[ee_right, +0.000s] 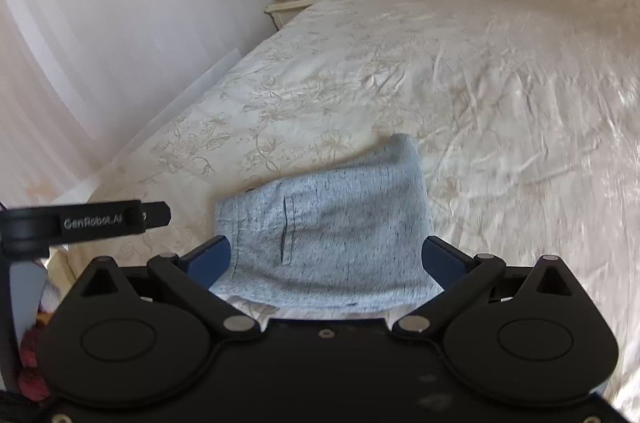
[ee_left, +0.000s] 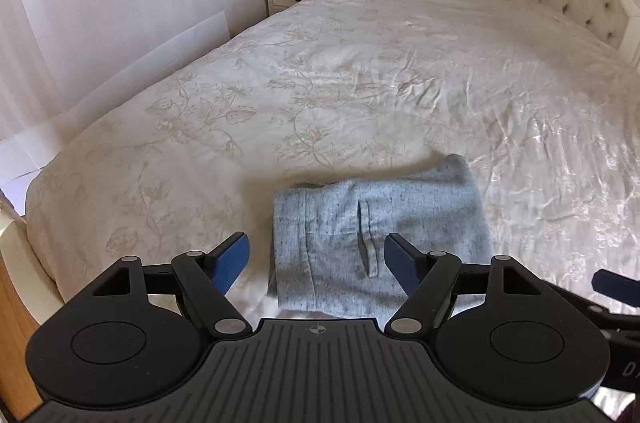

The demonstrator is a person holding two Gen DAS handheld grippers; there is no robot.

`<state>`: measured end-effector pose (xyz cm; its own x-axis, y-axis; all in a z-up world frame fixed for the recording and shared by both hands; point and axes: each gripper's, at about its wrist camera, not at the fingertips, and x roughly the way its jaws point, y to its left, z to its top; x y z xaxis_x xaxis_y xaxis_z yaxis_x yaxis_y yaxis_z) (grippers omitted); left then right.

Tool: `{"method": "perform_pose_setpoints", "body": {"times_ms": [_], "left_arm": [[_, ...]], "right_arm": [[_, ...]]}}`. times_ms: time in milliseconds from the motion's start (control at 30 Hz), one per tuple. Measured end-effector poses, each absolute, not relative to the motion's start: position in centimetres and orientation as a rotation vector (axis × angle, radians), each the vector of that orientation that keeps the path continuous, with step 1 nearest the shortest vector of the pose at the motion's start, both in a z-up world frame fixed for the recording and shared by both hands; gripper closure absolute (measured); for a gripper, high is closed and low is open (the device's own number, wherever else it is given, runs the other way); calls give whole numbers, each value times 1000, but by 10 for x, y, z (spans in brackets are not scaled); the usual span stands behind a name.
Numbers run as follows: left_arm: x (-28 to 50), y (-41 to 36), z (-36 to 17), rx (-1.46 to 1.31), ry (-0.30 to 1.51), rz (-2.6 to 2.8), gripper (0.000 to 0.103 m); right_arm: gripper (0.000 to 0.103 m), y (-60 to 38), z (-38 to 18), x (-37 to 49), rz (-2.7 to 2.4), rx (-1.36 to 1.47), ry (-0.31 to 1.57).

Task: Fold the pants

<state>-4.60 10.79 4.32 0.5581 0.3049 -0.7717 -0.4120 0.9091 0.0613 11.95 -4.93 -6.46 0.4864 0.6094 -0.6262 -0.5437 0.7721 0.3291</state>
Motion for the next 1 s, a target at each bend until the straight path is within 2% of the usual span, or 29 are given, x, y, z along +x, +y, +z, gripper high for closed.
{"method": "perform_pose_setpoints", "body": {"times_ms": [367, 533, 1000], "left_arm": [[-65, 103, 46, -55, 840, 474, 30], [-72, 108, 41, -138, 884, 438, 30], [-97, 84, 17, -138, 1013, 423, 30]], "right_arm": [[0, -49, -54, 95, 673, 47, 794], [0, -48, -50, 86, 625, 4, 787], [0, -60, -57, 71, 616, 7, 836]]}}
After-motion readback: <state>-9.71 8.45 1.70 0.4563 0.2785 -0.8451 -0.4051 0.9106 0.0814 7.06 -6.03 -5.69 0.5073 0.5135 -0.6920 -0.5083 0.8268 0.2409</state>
